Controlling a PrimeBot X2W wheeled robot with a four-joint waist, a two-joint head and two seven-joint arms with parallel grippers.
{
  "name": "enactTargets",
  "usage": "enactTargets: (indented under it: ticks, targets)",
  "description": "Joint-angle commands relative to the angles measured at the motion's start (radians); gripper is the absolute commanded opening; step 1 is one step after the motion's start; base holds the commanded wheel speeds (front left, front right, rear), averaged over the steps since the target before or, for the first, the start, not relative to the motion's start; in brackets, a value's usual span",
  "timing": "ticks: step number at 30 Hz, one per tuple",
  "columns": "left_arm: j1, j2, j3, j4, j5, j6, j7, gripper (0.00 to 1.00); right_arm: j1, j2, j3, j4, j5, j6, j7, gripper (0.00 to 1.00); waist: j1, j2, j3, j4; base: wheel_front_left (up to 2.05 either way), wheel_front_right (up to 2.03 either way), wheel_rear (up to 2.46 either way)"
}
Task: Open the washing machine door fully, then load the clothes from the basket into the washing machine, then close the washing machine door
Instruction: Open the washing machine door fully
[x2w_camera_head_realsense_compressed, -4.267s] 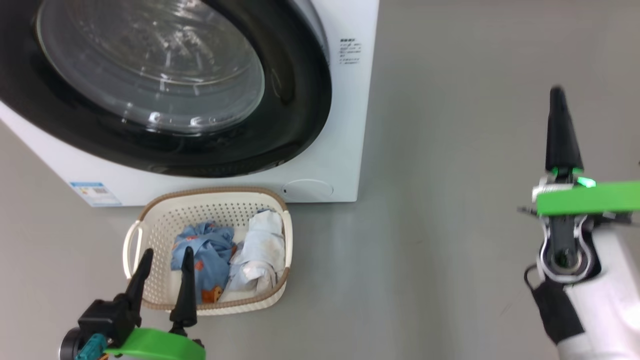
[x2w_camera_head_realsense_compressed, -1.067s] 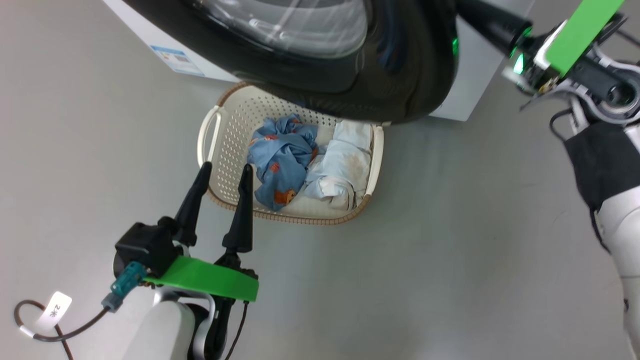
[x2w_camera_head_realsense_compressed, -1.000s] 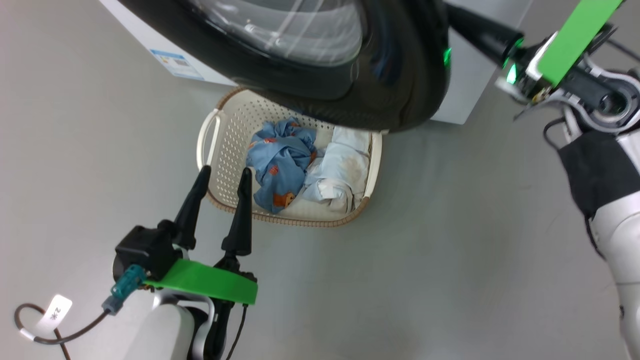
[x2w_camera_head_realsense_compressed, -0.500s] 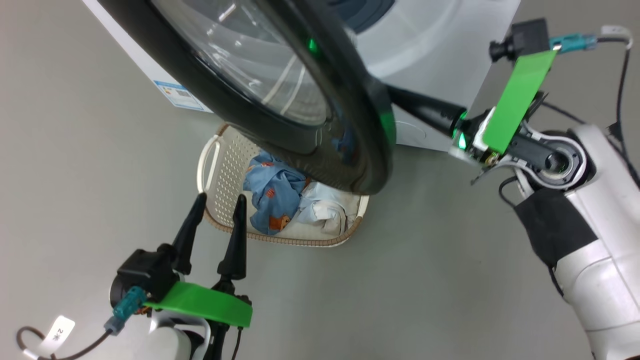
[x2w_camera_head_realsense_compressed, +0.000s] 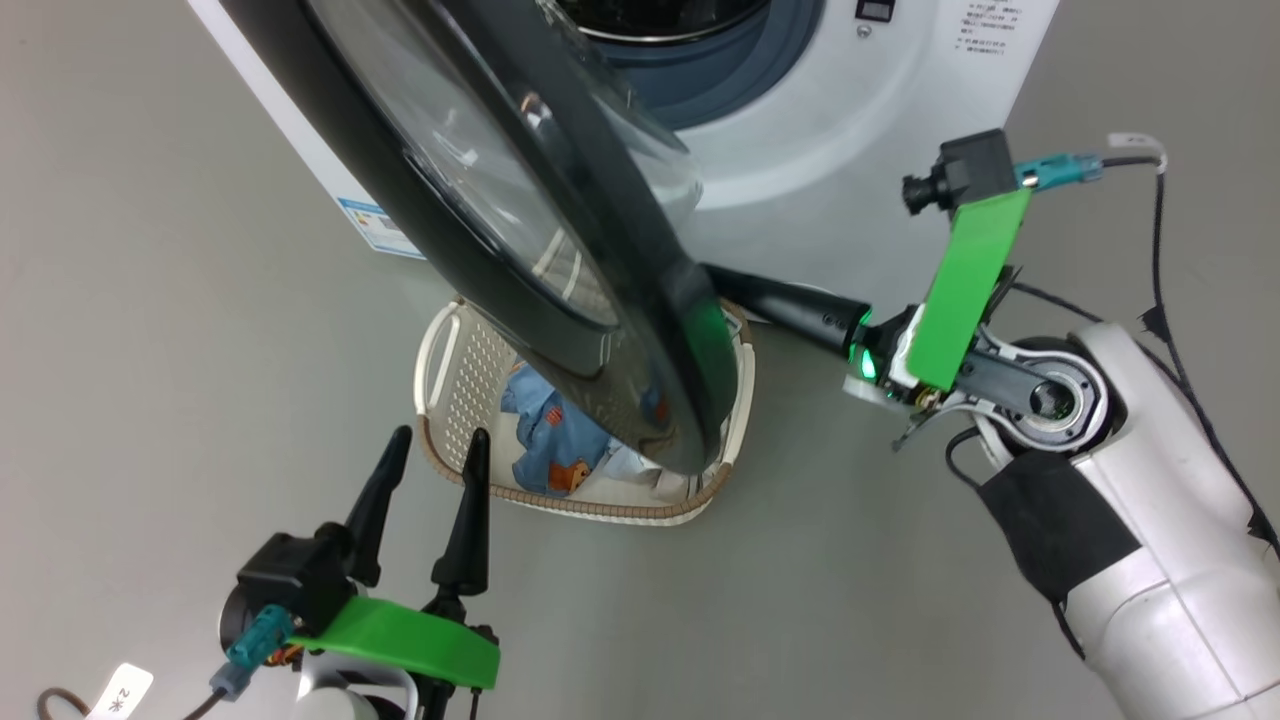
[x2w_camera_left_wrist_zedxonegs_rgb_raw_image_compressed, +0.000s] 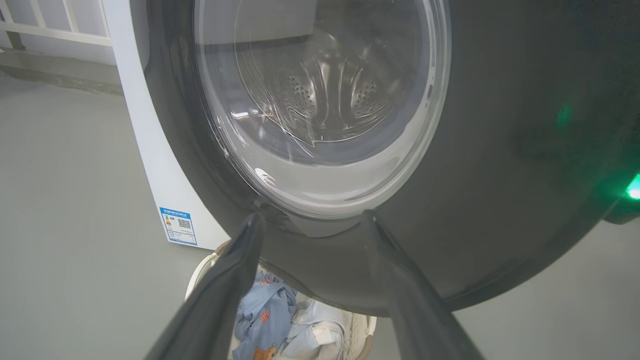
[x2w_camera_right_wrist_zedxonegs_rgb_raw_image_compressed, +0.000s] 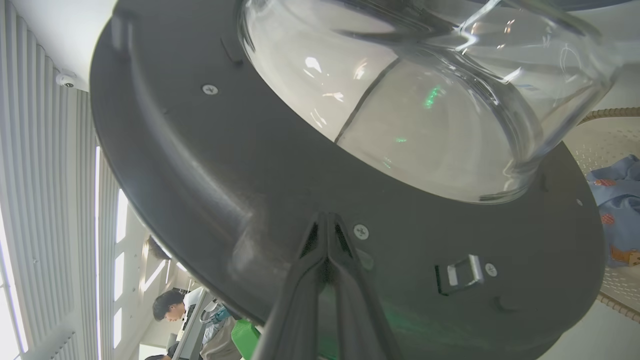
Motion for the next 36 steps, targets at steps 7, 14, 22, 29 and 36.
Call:
enactTargets:
  ticks: [7,14,22,29,36]
  targets:
    - [0.021,0.018,0.045,-0.019,0.02,-0.006,-0.006,1.0,0.051,0.059,0.04,-0.058,0.012,0.002,0.024,0.0,0.0,-0.0001,-0.023,0.012,0.0,0.0,0.0]
    - [0.029,0.018,0.052,-0.022,0.025,-0.009,-0.006,1.0,0.078,0.081,0.07,-0.078,0.003,0.002,0.036,0.0,0.0,-0.0001,-0.032,0.021,0.0,0.0,0.0]
    - [0.029,0.018,0.061,-0.024,0.027,-0.01,-0.006,1.0,0.09,0.091,0.074,-0.082,-0.008,0.002,0.023,0.0,0.0,-0.0001,-0.039,0.019,0.0,0.0,0.0]
    - [0.032,0.018,0.078,-0.013,0.039,-0.018,-0.006,1.0,0.109,0.062,0.061,-0.069,-0.05,0.002,-0.04,0.48,0.0,-0.0001,-0.056,-0.009,0.0,0.0,0.0]
    - [0.042,0.018,0.121,-0.004,0.047,-0.031,-0.006,1.0,0.162,0.01,0.072,-0.058,-0.092,0.002,-0.139,1.0,0.0,-0.0001,-0.081,-0.066,0.0,0.0,0.0]
